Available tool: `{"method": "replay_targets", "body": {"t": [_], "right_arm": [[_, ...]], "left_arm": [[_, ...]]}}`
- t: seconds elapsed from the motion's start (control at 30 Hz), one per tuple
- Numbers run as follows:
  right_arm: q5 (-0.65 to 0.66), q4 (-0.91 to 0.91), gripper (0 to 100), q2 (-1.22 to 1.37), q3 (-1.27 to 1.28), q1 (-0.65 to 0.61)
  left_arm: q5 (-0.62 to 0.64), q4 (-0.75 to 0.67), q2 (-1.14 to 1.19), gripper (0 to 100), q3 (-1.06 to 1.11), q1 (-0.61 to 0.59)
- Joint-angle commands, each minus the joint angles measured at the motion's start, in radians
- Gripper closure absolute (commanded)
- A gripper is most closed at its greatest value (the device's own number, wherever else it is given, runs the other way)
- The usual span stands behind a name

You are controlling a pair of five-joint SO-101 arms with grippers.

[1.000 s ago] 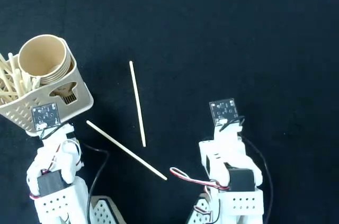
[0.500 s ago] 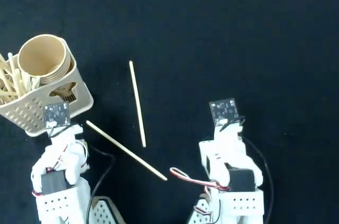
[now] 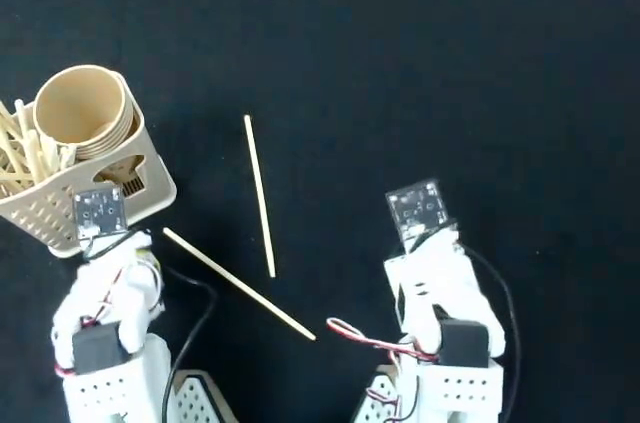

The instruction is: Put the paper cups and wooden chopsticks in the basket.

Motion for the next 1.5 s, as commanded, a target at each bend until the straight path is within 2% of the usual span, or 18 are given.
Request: {"method": "replay_targets", "body": {"t": [0.0,0.07,0.17,0.3,0.4,0.57,0.63,0.77,1.0,1.1,1.27,1.47], "right_arm": [[0.025,-0.037,93.6,-0.059,0.048,-0.041],[0.058,-0.015,94.1,-0.061,0.048,-0.009],[-0.006,-0.011,94.1,-0.064,0.025,0.038],[-0.009,-0.011,94.1,-0.065,0.027,0.043],[-0.009,-0.011,94.1,-0.065,0.027,0.043],[-0.009,-0.011,94.1,-0.067,0.033,0.043],[-0.008,-0.011,94.1,-0.067,0.035,0.043],[-0.008,-0.011,94.1,-0.067,0.036,0.043],[-0.008,-0.011,94.1,-0.067,0.038,0.043],[-0.008,-0.011,94.1,-0.067,0.038,0.043],[-0.008,-0.011,94.1,-0.067,0.038,0.043],[-0.008,-0.011,94.1,-0.067,0.039,0.043]], "left_arm": [[-0.072,-0.040,0.002,93,-0.202,0.041],[-0.071,-0.061,0.005,93,-0.255,0.087],[0.052,-0.114,0.091,92,-0.297,0.160],[0.199,-0.184,0.405,82,-0.375,0.214],[0.293,-0.238,0.657,82,-0.446,0.243],[0.512,-0.206,0.987,81,-0.541,0.349],[0.562,-0.207,1.092,81,-0.561,0.357],[0.563,-0.210,1.283,81,-0.615,0.282],[0.560,-0.146,1.534,81,-0.728,0.291],[0.502,-0.095,1.579,80,-0.762,0.289],[0.491,-0.048,1.556,82,-0.771,0.272],[0.489,-0.011,1.386,83,-0.723,0.266]]}}
